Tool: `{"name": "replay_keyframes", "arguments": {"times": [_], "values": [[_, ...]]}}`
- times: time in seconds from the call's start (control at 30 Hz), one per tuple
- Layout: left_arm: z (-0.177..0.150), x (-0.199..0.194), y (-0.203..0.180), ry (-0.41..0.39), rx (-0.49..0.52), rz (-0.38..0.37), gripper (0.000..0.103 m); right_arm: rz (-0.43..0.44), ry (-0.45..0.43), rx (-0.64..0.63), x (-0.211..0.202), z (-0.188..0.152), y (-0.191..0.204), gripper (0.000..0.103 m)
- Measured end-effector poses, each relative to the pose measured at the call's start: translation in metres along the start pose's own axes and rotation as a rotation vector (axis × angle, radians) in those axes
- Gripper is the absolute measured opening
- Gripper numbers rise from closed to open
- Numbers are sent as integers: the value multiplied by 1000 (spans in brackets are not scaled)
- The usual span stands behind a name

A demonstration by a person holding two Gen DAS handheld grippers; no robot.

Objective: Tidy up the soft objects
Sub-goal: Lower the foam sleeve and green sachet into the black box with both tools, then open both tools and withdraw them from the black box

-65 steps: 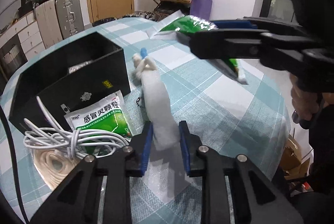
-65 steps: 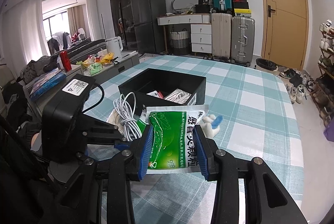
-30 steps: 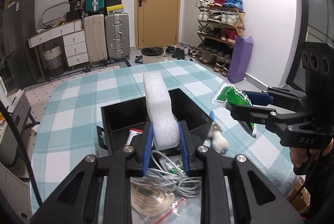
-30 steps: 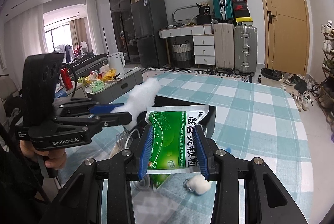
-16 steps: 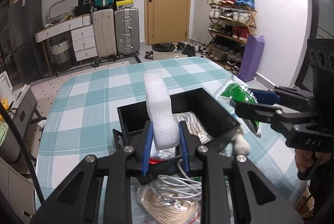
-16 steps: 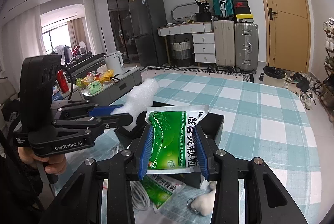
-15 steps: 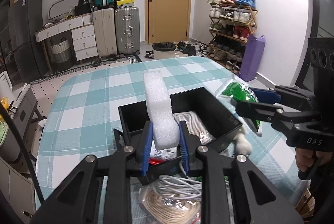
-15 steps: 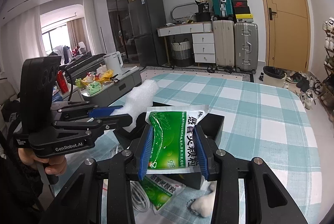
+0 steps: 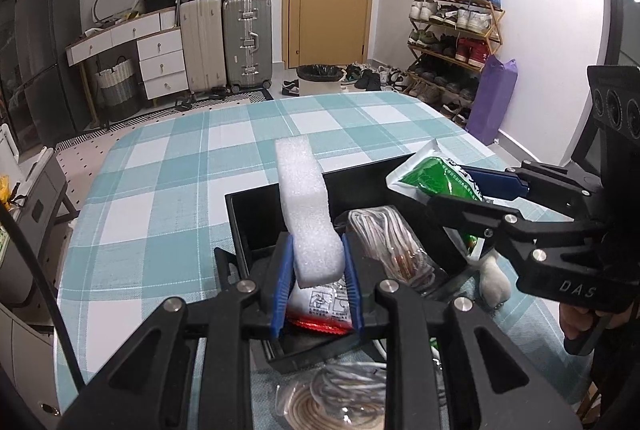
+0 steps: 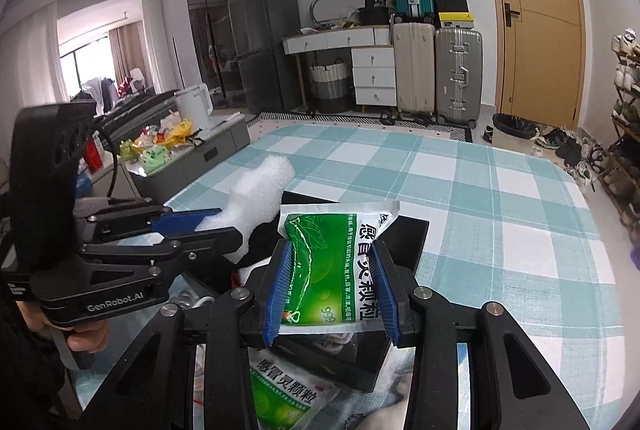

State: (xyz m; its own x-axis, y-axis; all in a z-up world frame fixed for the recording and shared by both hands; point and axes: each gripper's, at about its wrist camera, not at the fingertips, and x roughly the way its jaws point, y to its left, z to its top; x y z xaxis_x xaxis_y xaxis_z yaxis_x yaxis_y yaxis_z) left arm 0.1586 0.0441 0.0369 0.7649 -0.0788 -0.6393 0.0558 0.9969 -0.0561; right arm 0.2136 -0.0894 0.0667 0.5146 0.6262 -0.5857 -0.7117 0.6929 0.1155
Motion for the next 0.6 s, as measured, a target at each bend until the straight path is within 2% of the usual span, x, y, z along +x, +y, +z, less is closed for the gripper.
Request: {"name": "replay_keyframes", "arguments": {"times": [0.33, 0.5, 0.53, 0.57, 0.6], "values": [[2, 19, -6, 40, 31, -10, 23, -33, 30, -25, 23, 1, -2, 40], [2, 21, -6, 60, 26, -38, 24, -34, 1, -33, 20, 1, -2, 52], [2, 19, -6, 56, 27, -33, 25, -41, -7, -29, 18, 1, -3, 58], [2, 17, -6, 51, 30, -27, 31, -44, -12, -28, 16, 1, -4, 65], [2, 15, -7, 46, 32, -22, 43, -44, -14, -26, 14, 1, -5, 67]]}}
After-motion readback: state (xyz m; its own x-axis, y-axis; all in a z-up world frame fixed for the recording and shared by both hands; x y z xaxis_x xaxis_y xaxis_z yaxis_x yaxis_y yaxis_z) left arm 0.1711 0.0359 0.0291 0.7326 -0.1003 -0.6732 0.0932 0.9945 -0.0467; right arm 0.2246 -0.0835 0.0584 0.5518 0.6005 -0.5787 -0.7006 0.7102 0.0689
